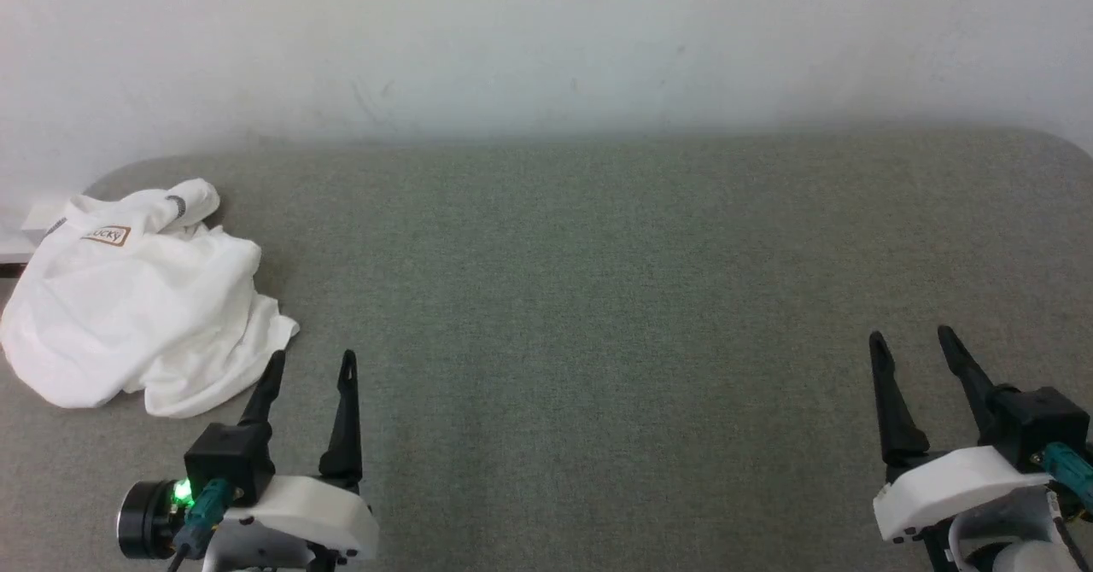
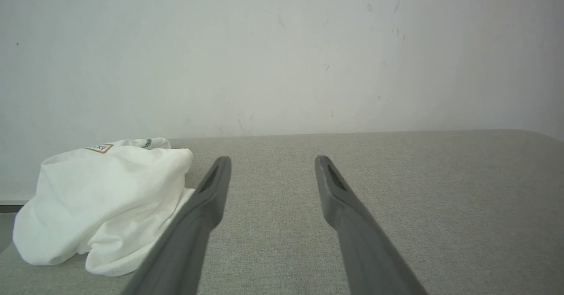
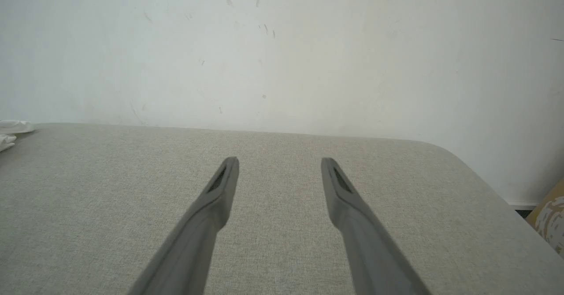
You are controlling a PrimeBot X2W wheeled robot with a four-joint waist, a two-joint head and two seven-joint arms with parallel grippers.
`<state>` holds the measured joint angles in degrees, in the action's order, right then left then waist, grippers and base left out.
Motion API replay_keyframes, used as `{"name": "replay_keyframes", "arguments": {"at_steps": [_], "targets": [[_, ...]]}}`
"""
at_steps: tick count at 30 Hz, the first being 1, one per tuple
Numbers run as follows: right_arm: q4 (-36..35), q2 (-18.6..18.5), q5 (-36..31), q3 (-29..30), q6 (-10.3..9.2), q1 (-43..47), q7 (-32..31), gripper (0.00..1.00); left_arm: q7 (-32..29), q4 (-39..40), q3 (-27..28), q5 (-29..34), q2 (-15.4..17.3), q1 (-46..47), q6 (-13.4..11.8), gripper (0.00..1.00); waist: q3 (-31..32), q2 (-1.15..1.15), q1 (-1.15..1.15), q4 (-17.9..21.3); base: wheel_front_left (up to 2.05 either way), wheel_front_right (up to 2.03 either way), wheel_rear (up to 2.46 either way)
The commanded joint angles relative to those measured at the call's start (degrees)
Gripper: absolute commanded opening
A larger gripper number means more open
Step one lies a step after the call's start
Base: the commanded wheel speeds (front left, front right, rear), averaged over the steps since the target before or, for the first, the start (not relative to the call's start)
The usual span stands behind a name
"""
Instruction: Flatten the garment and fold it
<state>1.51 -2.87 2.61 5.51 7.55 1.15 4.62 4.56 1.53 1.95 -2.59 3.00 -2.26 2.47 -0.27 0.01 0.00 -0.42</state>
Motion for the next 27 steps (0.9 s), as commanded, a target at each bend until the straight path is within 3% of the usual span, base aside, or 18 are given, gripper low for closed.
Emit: {"name": "replay_keyframes", "arguments": {"at_steps": [1, 27], "targets": [[0.2, 0.0, 0.4, 0.4, -0.02, 0.3, 0.5, 1.00, 0.6, 0.5, 0.5, -0.4, 0.0, -0.8, 0.3, 1.00, 0.0, -0.01, 0.00, -0.2, 0.00, 0.00, 0.00], [1.1, 0.0, 0.6, -0.4, -0.04, 0.1, 3.6, 1.00, 3.7, 1.0, 2.3, -2.9, -0.1, -2.2, 0.2, 1.00, -0.8, -0.01, 0.00, -7.5, 0.00, 0.00, 0.00]]}}
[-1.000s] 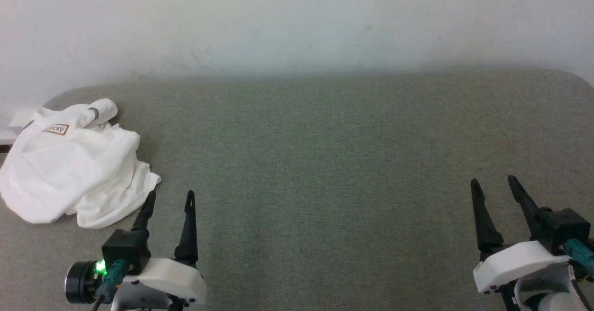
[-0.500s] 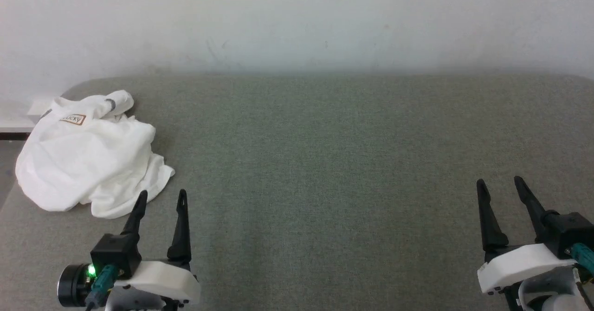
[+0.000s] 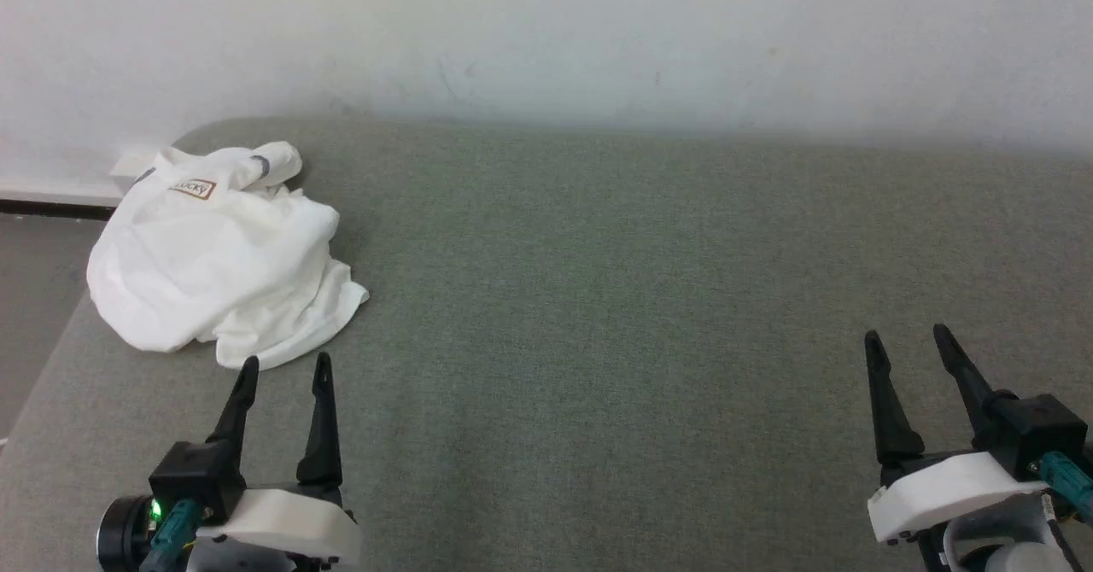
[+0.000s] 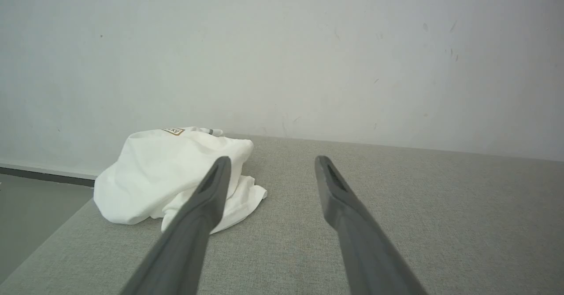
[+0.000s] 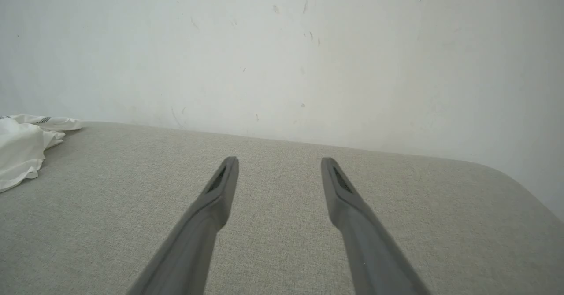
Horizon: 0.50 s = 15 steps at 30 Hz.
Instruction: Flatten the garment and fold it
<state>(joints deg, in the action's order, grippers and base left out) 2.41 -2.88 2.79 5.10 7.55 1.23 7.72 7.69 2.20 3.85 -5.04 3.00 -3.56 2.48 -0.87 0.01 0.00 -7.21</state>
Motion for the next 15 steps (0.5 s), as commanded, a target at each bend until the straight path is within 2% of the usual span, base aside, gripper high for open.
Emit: {"name": "replay_keyframes", "arguments": {"at_steps": [1, 15], "targets": [[0.2, 0.0, 0.4, -0.1, -0.04, -0.1, 0.6, 1.00, 0.7, 0.4, 0.4, -0.5, -0.1, -1.0, 0.1, 1.00, -0.3, -0.01, 0.00, -1.1, 0.00, 0.00, 0.00], [1.3, 0.0, 0.1, -0.9, -0.04, -0.3, 2.3, 1.00, 2.4, 1.1, 0.3, -2.2, -0.1, -1.9, -0.4, 1.00, -0.9, -0.01, 0.00, -7.3, 0.00, 0.00, 0.00]]}}
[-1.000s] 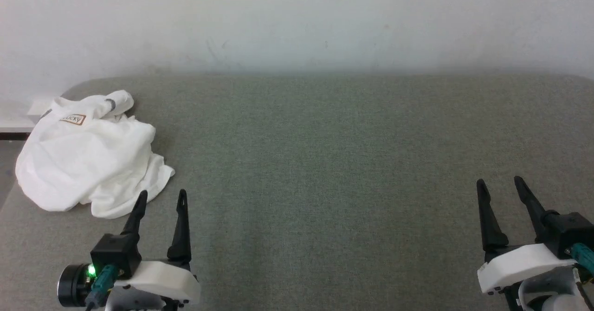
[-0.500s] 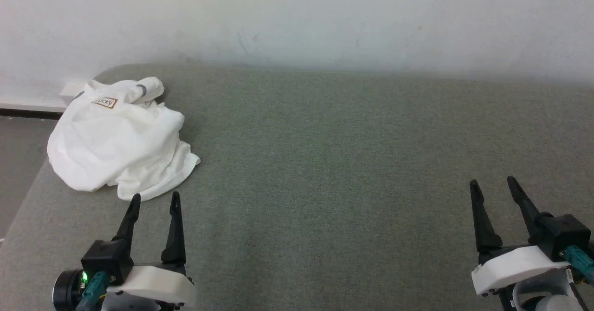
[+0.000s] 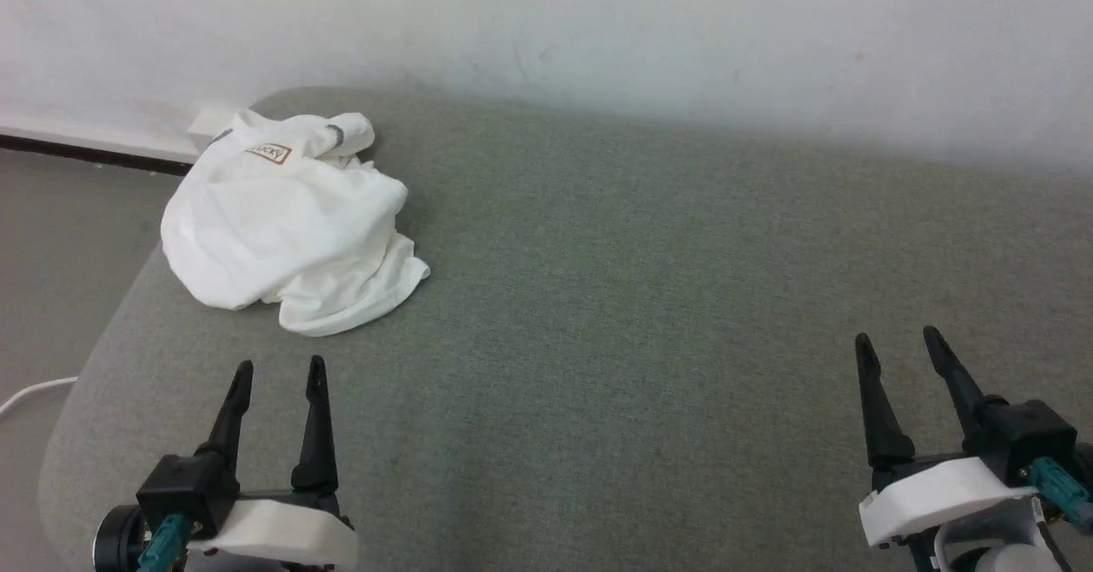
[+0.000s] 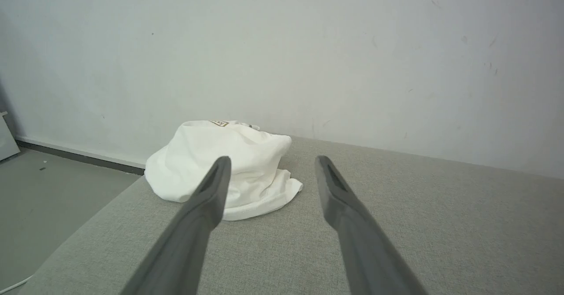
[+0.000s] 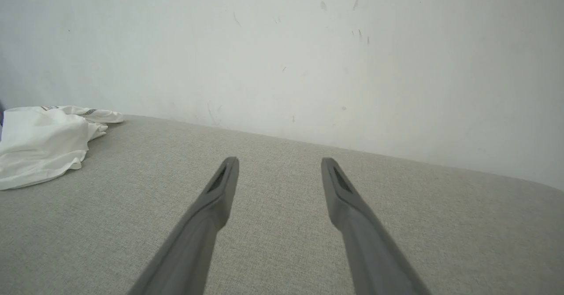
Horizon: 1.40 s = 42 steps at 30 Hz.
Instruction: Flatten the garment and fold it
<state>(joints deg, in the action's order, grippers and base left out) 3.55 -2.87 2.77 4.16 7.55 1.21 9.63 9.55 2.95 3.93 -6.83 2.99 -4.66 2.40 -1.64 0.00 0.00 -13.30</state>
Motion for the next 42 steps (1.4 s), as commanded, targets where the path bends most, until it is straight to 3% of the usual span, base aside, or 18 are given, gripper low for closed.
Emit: {"name": "replay_keyframes", "arguments": {"at_steps": [1, 21, 42], "targets": [[0.2, 0.0, 0.1, -0.1, -0.04, -0.3, 0.5, 1.00, 0.6, 0.4, 0.3, -0.5, -0.1, -0.9, -0.3, 1.00, -0.2, 0.00, 0.00, -1.7, 0.00, 0.00, 0.00], [2.0, 0.0, 1.1, -1.7, -0.05, -0.2, 2.9, 1.00, 3.0, 0.7, 1.6, -2.2, -0.1, -3.0, 0.0, 1.00, 0.5, 0.00, 0.00, -11.8, 0.00, 0.00, 0.00], [3.0, 0.0, 1.2, -1.1, -0.06, 0.4, 5.3, 1.00, 5.4, 1.1, 2.5, -4.1, -0.1, -4.6, 0.3, 1.00, 0.2, 0.00, 0.00, -17.1, 0.00, 0.00, 0.00]]}}
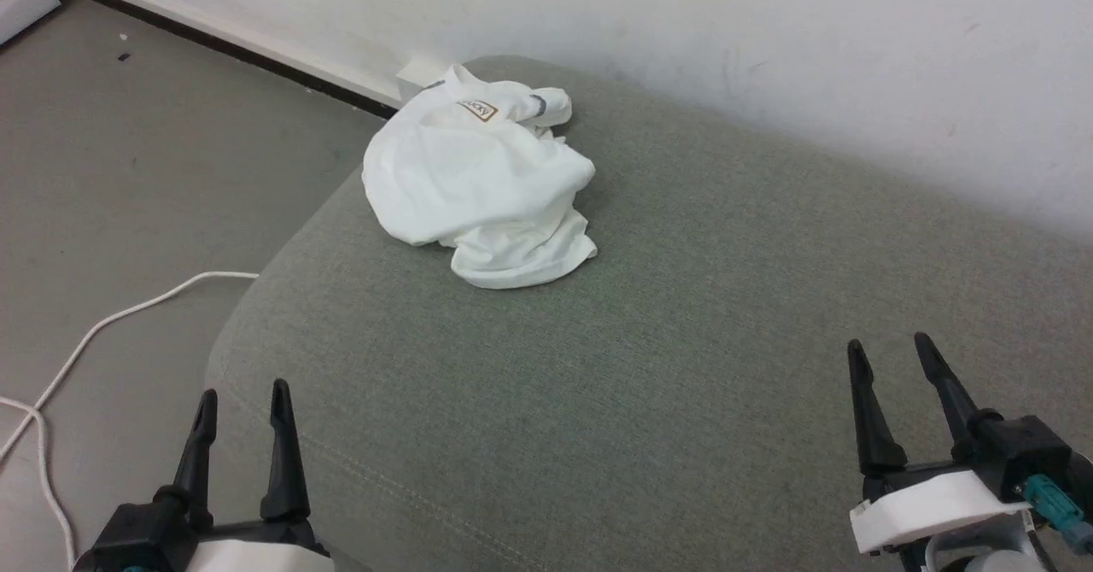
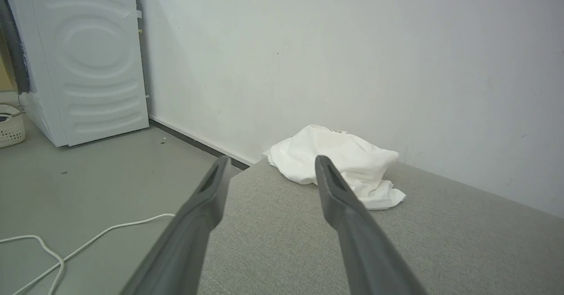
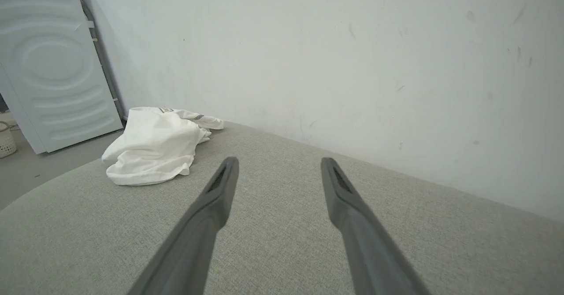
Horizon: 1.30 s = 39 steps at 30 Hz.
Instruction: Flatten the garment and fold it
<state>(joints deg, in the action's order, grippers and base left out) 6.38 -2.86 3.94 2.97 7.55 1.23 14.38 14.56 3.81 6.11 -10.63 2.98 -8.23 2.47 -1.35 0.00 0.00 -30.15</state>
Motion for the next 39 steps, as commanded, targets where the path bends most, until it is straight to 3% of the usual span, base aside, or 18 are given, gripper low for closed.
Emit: {"name": "replay_keyframes", "arguments": {"at_steps": [1, 17, 24, 28, 34, 36, 39], "targets": [[0.2, 0.0, 0.1, 0.1, -0.06, 0.3, 0.6, 1.00, 0.4, 0.3, 0.4, -0.3, -0.1, -1.0, 0.3, 1.00, -0.1, 0.00, 0.00, -0.4, 0.00, 0.00, 0.00], [-0.4, 0.0, 0.0, 0.0, -0.06, 0.3, 0.6, 1.00, 0.4, -0.5, 0.6, -0.2, -0.1, -0.5, 0.8, 1.00, 0.1, 0.00, 0.00, 0.2, 0.00, 0.00, 0.00], [-1.0, 0.0, -0.1, 0.2, -0.06, -0.1, 0.6, 1.00, 0.4, -0.7, 0.4, 0.2, 0.3, 3.1, 2.4, 1.00, -1.3, 0.00, 0.00, 0.4, 0.00, 0.00, 0.00], [-1.9, 0.0, -1.0, 0.3, -0.06, -0.7, 0.6, 1.00, -0.9, 0.4, 0.1, -0.8, 3.4, 9.3, 3.5, 1.00, -3.4, 0.00, 0.00, 0.8, 0.00, 0.00, 0.00], [-4.9, 0.0, -3.9, -0.1, -0.06, -2.9, 0.2, 1.00, -10.3, 1.0, -0.5, -2.1, 10.0, 25.1, 4.2, 1.00, -8.6, 0.00, 0.00, 1.6, 0.00, 0.00, 0.00], [-6.4, 0.0, -5.4, -0.5, -0.06, -4.0, -0.6, 1.00, -13.0, -0.5, -1.1, -1.2, 13.3, 30.8, 4.4, 1.00, -10.7, 0.00, 0.00, 2.1, 0.00, 0.00, 0.00], [-9.2, 0.0, -7.2, -1.4, -0.06, -5.4, -2.3, 1.00, -16.0, -4.9, -1.7, -3.0, 15.6, 39.2, 4.6, 1.00, -14.2, 0.00, 0.00, 3.0, 0.00, 0.00, 0.00]]}}
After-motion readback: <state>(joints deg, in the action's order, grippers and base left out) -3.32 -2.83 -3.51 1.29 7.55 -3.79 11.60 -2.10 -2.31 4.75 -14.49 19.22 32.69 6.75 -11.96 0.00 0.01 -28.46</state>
